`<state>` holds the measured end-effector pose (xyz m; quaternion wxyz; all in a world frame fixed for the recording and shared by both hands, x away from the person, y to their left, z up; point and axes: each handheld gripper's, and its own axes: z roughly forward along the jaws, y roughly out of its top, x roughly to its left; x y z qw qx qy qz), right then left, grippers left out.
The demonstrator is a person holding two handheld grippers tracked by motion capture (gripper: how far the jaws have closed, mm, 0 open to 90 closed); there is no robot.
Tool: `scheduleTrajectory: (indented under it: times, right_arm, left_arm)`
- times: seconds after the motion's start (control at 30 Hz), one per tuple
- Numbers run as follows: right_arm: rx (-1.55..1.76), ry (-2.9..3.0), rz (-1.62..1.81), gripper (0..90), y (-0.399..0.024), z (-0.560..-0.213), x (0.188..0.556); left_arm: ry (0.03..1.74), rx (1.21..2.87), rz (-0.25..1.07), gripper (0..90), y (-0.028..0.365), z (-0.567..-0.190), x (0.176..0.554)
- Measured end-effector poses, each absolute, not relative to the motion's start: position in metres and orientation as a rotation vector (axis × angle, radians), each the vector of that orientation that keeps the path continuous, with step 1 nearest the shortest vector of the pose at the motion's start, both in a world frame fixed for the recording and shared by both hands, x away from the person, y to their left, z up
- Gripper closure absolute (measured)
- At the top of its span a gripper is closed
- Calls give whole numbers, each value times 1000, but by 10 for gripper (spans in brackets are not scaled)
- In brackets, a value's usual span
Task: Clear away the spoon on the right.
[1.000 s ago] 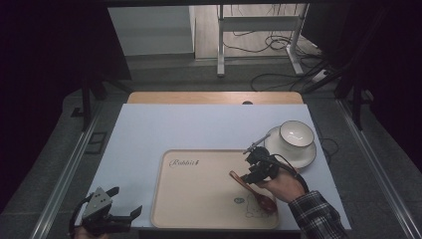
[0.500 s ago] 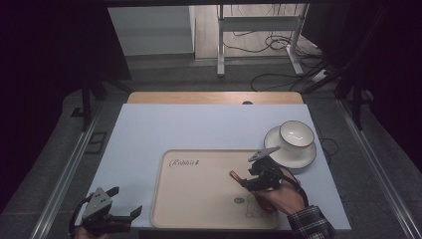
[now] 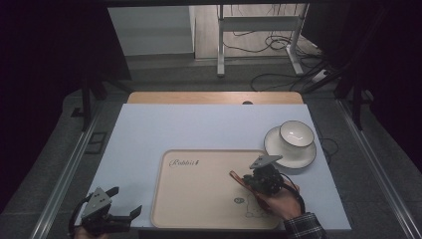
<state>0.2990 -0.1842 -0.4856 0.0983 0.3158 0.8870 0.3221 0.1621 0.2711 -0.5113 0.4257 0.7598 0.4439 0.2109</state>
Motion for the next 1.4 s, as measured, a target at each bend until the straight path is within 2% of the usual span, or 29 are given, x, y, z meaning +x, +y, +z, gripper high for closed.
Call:
scheduleTrajectory:
  times: [0.03, 0.53, 1.4]
  right_arm:
    - [924, 2630, 954, 894, -184, -488, 298]
    - [889, 2659, 889, 895, -176, -506, 295]
    - [1055, 2558, 897, 895, -209, -507, 310]
  left_arm:
    - [1109, 1900, 527, 0, 271, -511, 162]
    - [1094, 1908, 511, 0, 271, -511, 163]
    - [1092, 1913, 504, 0, 271, -511, 163]
